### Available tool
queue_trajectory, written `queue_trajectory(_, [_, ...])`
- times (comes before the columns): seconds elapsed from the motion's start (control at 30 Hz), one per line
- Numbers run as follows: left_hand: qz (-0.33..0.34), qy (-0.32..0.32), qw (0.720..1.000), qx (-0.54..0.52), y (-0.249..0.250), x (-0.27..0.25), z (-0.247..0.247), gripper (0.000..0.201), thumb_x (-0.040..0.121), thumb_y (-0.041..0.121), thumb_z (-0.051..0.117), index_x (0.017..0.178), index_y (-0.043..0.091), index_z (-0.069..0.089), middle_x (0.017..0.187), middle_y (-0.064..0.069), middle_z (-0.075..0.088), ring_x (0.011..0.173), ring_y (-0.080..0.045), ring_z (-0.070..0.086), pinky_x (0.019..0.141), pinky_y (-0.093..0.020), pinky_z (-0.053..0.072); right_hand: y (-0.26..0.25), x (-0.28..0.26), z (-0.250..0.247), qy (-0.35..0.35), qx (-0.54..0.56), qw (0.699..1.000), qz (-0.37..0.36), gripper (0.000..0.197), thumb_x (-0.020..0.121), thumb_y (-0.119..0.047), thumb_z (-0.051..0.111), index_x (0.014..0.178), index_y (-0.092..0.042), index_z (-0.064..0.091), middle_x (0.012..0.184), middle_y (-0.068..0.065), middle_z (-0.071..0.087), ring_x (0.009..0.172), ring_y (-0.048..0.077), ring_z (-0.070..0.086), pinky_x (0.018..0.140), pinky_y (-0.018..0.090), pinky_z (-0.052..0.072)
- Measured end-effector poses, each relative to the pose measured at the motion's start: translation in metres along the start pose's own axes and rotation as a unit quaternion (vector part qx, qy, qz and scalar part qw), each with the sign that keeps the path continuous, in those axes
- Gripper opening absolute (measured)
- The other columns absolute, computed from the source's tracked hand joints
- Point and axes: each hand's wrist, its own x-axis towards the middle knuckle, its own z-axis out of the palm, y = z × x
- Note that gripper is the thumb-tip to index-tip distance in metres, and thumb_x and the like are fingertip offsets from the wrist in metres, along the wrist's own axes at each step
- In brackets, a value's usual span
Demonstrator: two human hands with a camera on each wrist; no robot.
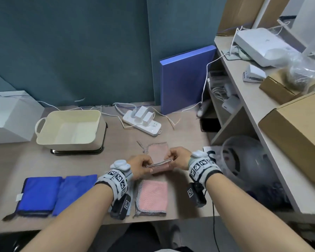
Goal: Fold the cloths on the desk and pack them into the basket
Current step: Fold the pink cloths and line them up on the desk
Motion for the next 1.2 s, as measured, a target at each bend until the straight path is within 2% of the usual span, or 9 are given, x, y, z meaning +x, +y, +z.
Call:
queue_trajectory(0.2, [-0.046,0.067,0.996,-0.029,-0.012,0.036,0.002,0.013,0.077,0.021,0.078,0.086,0.027,0.071,0.075,0.010,0.068,0.067,-0.006,0.058,0.067,-0.021,0.046,0.003,0.026,0.003,0.061,0.023,0.997,0.043,0.029,0.072,0.002,0.071,0.076,-0.027,0.069,0.079,-0.003,0.068,0.071,0.015,0.058,0.072,0.026,0.049])
queue_trajectory(0.33, [-0.078,0.101,0.990,-0.054,-0.020,0.077,-0.010,0.018,0.082,0.018,0.079,0.095,0.025,0.068,0.080,0.006,0.063,0.072,-0.015,0.057,0.062,-0.022,0.041,-0.004,0.052,-0.004,0.120,0.038,0.991,0.053,0.027,0.082,-0.005,0.074,0.095,-0.028,0.067,0.077,-0.007,0.061,0.068,0.012,0.055,0.065,0.022,0.045])
queue_trajectory(0.4, [-0.082,0.103,0.990,-0.038,-0.027,0.093,-0.016,0.028,0.081,0.024,0.080,0.105,0.026,0.068,0.092,0.004,0.064,0.081,-0.017,0.060,0.068,-0.021,0.044,-0.005,0.068,-0.002,0.130,0.055,0.987,0.075,0.034,0.083,-0.008,0.074,0.110,-0.024,0.063,0.089,-0.002,0.064,0.079,0.017,0.061,0.075,0.026,0.050])
queue_trajectory(0.47, [-0.067,0.082,0.993,0.049,-0.030,0.099,-0.020,0.050,0.078,0.037,0.080,0.124,0.028,0.063,0.113,-0.001,0.061,0.098,-0.019,0.059,0.086,-0.027,0.048,-0.003,0.075,0.000,0.126,0.041,0.985,0.107,0.049,0.077,-0.021,0.080,0.120,-0.025,0.056,0.110,0.003,0.064,0.099,0.021,0.066,0.093,0.035,0.054])
queue_trajectory(0.57, [-0.041,0.034,0.987,0.155,-0.028,0.106,-0.018,0.073,0.073,0.058,0.073,0.138,0.034,0.050,0.130,-0.004,0.055,0.117,-0.027,0.056,0.099,-0.040,0.048,0.000,0.074,0.005,0.088,-0.079,0.980,0.163,0.075,0.058,-0.056,0.078,0.122,-0.030,0.049,0.121,0.001,0.053,0.107,0.024,0.062,0.096,0.045,0.054])
queue_trajectory(0.83, [-0.027,-0.031,0.966,0.253,-0.010,0.123,0.009,0.050,0.076,0.044,0.078,0.121,0.032,0.059,0.119,-0.001,0.063,0.106,-0.027,0.060,0.084,-0.034,0.043,0.003,0.077,0.023,0.063,-0.174,0.967,0.174,0.060,0.066,-0.052,0.075,0.117,-0.026,0.056,0.117,0.002,0.048,0.112,0.024,0.050,0.098,0.044,0.050])
queue_trajectory(0.93, [-0.020,-0.037,0.972,0.229,-0.009,0.116,0.007,0.032,0.071,0.051,0.073,0.097,0.033,0.070,0.107,-0.006,0.056,0.094,-0.029,0.057,0.073,-0.031,0.041,0.005,0.069,0.023,0.081,-0.040,0.988,0.126,0.014,0.081,-0.018,0.067,0.088,-0.027,0.059,0.098,0.000,0.056,0.094,0.023,0.054,0.084,0.035,0.048])
queue_trajectory(1.03, [-0.015,-0.045,0.997,0.067,-0.009,0.106,0.004,0.038,0.059,0.065,0.064,0.067,0.028,0.060,0.080,0.000,0.057,0.074,-0.025,0.058,0.060,-0.027,0.039,-0.001,0.061,0.018,0.079,0.119,0.987,0.072,0.026,0.083,-0.002,0.068,0.080,-0.023,0.052,0.074,0.000,0.056,0.065,0.013,0.049,0.061,0.027,0.041])
queue_trajectory(1.2, [-0.034,-0.016,0.998,-0.051,0.006,0.079,-0.014,0.062,0.074,0.051,0.070,0.128,0.022,0.061,0.114,0.003,0.069,0.101,-0.018,0.066,0.084,-0.028,0.051,-0.031,0.045,-0.006,0.098,0.183,0.977,0.043,0.024,0.089,-0.010,0.078,0.101,-0.020,0.060,0.068,-0.006,0.053,0.057,0.005,0.048,0.049,0.015,0.040])
